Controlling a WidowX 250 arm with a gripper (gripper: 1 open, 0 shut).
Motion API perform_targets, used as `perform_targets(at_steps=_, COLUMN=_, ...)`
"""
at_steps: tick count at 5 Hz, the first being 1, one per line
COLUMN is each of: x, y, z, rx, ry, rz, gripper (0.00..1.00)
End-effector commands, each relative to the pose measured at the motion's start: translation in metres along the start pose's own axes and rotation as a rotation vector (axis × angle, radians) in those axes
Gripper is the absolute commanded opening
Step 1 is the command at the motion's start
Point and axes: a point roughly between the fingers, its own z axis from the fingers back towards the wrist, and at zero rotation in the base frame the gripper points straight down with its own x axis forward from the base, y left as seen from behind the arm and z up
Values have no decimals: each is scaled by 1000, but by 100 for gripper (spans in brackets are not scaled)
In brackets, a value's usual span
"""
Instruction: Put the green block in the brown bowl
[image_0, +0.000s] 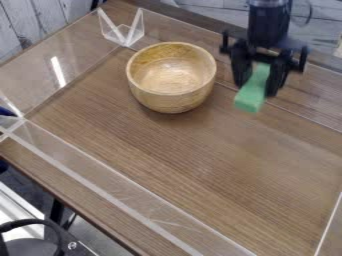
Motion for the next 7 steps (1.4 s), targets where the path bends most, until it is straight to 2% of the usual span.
perform_targets(at_steps=1, x=3, y=19, z=48, rx=1, ry=-113, rz=24, gripper=0)
perform_targets(at_steps=2, x=1, y=56, z=50, rx=24, ry=-113, rz=75, gripper=0)
perform_targets(at_steps=3, x=2, y=77, z=42, rx=51, ry=-100, rz=108, gripper=0)
perform_targets(at_steps=4, x=11, y=85, z=25, rx=64, ry=-77, rz=113, gripper=0)
perform_targets(at_steps=6, x=26, y=96, z=-1, rx=80, ry=-60, rz=123, gripper=0)
perform_targets(at_steps=7, x=28, y=96, z=0, rx=69, ry=-69, rz=126, gripper=0)
